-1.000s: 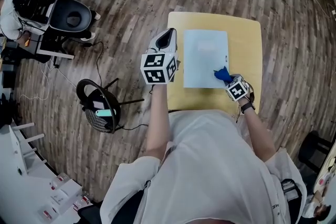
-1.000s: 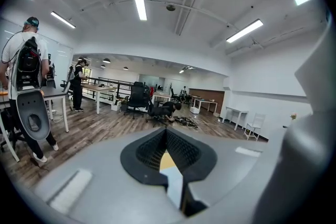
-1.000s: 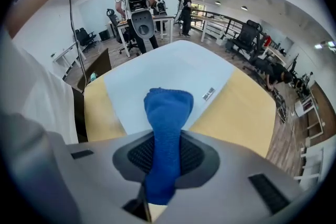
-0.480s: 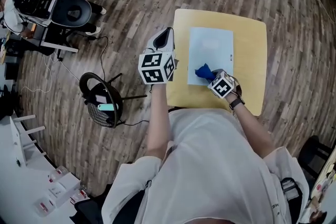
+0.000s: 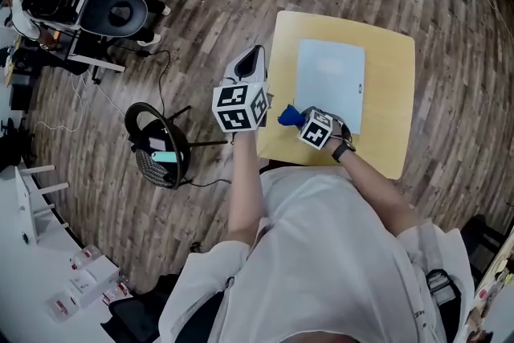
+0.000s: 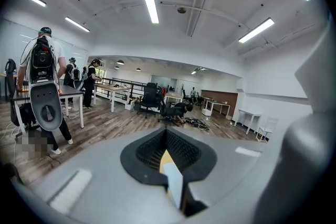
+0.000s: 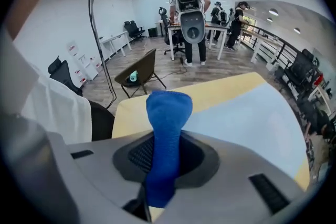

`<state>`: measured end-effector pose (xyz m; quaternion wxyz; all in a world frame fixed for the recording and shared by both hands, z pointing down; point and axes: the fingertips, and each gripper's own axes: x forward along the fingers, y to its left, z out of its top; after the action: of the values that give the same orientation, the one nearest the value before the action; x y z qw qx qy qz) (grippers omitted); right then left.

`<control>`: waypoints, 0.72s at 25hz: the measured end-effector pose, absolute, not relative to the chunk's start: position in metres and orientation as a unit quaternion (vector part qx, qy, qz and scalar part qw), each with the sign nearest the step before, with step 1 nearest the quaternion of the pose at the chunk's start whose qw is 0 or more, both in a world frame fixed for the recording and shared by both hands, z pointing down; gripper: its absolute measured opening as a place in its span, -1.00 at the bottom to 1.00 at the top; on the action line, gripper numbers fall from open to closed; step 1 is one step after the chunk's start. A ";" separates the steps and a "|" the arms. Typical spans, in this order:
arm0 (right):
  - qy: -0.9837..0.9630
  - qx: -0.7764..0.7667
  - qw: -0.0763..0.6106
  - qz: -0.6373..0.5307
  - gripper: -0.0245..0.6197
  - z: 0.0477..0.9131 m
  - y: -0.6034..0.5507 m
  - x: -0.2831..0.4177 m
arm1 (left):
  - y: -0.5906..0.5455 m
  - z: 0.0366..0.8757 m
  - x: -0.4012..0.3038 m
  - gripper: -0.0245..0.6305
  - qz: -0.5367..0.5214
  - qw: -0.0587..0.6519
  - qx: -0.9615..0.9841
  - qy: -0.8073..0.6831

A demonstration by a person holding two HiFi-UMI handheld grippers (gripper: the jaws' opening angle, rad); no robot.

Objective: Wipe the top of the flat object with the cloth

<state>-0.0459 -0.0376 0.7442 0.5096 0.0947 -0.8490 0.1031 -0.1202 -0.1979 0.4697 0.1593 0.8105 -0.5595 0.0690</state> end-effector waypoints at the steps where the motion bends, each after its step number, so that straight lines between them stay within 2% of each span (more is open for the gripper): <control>1: -0.848 0.104 0.508 0.113 -0.69 0.744 -0.038 -0.037 | -0.198 0.471 -0.119 -0.89 0.069 0.161 0.811 -0.559; 13: -0.778 0.279 0.497 0.264 -0.69 0.751 -0.027 0.147 | -0.201 0.476 -0.079 -0.89 0.074 0.160 0.838 -0.516; 18: -0.766 0.308 0.494 0.274 -0.69 0.751 -0.024 0.175 | -0.198 0.473 -0.064 -0.89 0.078 0.156 0.848 -0.501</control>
<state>0.1753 -0.0239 0.7508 0.4936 0.3080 -0.7658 0.2739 -0.0640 -0.1982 0.4725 0.1557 0.8478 -0.5009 0.0778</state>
